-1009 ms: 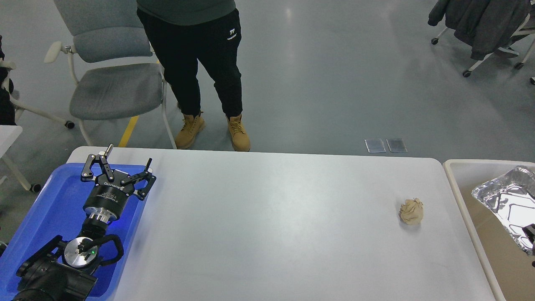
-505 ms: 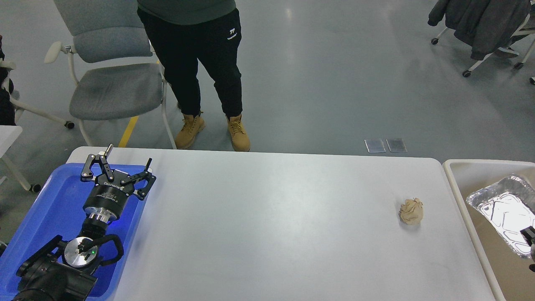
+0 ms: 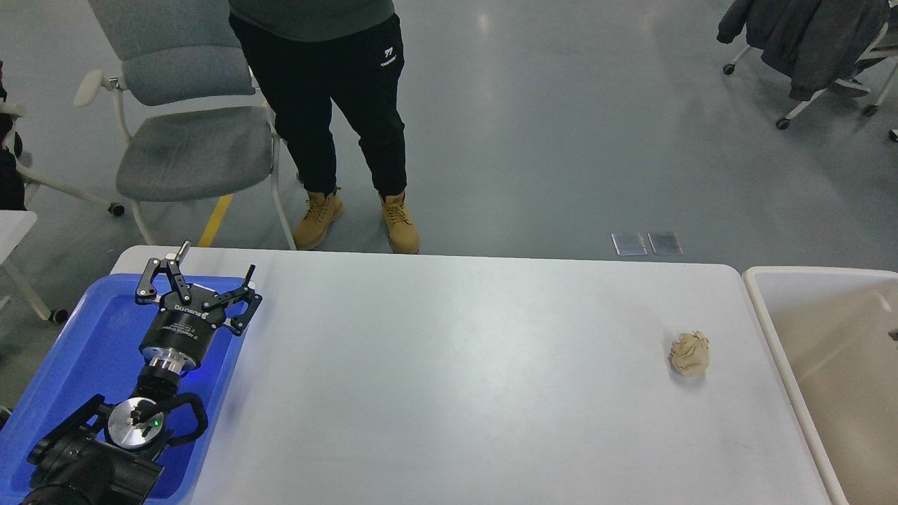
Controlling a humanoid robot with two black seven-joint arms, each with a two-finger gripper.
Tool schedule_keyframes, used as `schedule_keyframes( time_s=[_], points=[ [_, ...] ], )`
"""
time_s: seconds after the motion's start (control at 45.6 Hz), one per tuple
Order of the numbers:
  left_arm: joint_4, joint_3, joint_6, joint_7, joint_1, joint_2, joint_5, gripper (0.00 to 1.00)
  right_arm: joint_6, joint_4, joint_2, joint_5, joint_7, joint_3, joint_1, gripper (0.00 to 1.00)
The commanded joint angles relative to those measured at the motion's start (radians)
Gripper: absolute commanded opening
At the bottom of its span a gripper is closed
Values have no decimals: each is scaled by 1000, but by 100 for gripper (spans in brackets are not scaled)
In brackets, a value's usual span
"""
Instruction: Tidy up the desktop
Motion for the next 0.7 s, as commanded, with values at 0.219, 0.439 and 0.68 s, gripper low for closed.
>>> schedule_keyframes(
  time_s=[0.219,0.439,0.68],
  points=[
    [0,0,0,0,0,0,0,100,37,346,-292,0,-5,-100,346,100],
    [0,0,0,0,0,0,1,100,127,409,-303,0,-5,-330,568,100],
    [0,0,0,0,0,0,0,100,229,496,-300,-17,-5,-582,744,100]
  ],
)
